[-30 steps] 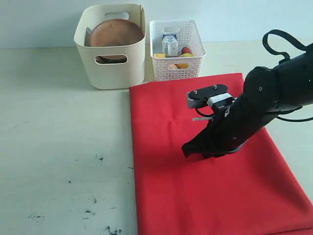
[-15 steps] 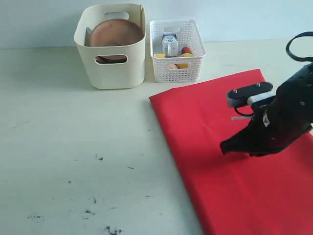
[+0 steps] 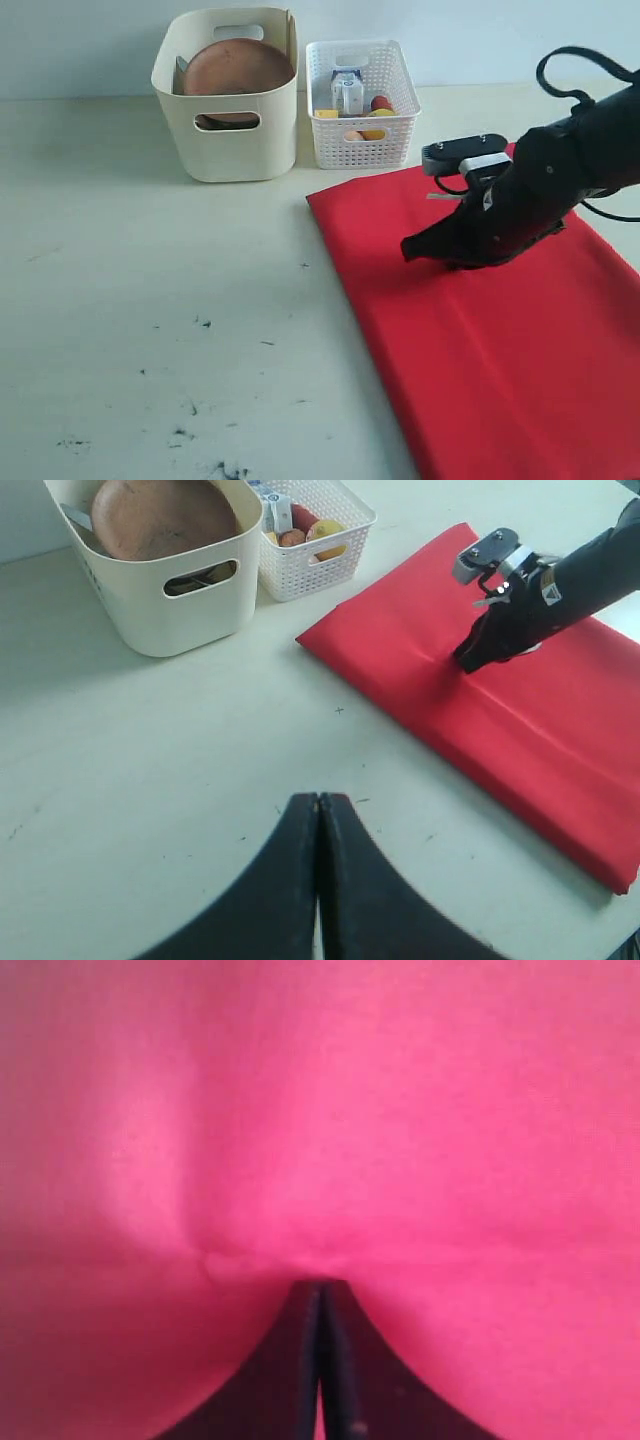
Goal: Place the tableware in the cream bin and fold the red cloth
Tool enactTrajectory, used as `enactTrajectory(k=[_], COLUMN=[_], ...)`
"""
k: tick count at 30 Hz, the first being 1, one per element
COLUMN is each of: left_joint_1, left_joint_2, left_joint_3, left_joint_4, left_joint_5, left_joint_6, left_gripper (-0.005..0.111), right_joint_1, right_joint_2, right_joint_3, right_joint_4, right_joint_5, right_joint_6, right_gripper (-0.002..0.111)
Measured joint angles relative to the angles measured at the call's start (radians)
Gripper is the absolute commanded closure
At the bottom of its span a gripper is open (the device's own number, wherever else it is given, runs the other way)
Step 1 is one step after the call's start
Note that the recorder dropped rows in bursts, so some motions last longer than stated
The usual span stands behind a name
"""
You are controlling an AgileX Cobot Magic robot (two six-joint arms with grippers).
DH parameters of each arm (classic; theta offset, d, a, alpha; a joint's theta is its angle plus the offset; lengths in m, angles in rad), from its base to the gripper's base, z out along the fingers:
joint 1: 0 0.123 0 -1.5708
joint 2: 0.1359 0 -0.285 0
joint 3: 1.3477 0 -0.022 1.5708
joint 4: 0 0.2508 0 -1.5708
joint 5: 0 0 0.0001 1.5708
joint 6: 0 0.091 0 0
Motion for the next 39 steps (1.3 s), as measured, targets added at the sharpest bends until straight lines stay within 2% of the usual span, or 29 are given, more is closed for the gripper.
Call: enactTrajectory(k=[9,12,20,25,29,33,39], left_joint_1=[0.0,0.0,0.0,0.0,0.0,0.0,0.0], left_joint_2=[0.0,0.0,0.0,0.0,0.0,0.0,0.0], left_joint_3=[0.0,0.0,0.0,0.0,0.0,0.0,0.0], left_joint_4=[0.0,0.0,0.0,0.0,0.0,0.0,0.0], left_joint_5=[0.0,0.0,0.001,0.001,0.001,0.001,0.003], left_joint_6=[0.0,0.0,0.0,0.0,0.0,0.0,0.0], left_gripper=[0.107,0.107,0.107,0.107,0.107,0.107,0.107], right_joint_1=[-0.273,-0.31,-0.31,-0.31,-0.31,-0.31,-0.31], right_joint_2=[0.002,0.006,0.007,-0.103,-0.176,-0.155,-0.061], right_joint_3=[0.0,-0.003,-0.045,-0.004,0.118,0.2,0.137], right_joint_4=[-0.088,-0.105,-0.107,-0.098,-0.098,-0.096,-0.133], right_joint_5=[-0.009,-0.023,0.043,0.087,0.021,-0.047,-0.117], right_joint_6=[0.004,-0.022,-0.097,-0.009,0.068,0.083,0.083], right_gripper=[0.108,0.108,0.108,0.108,0.108,0.108,0.108])
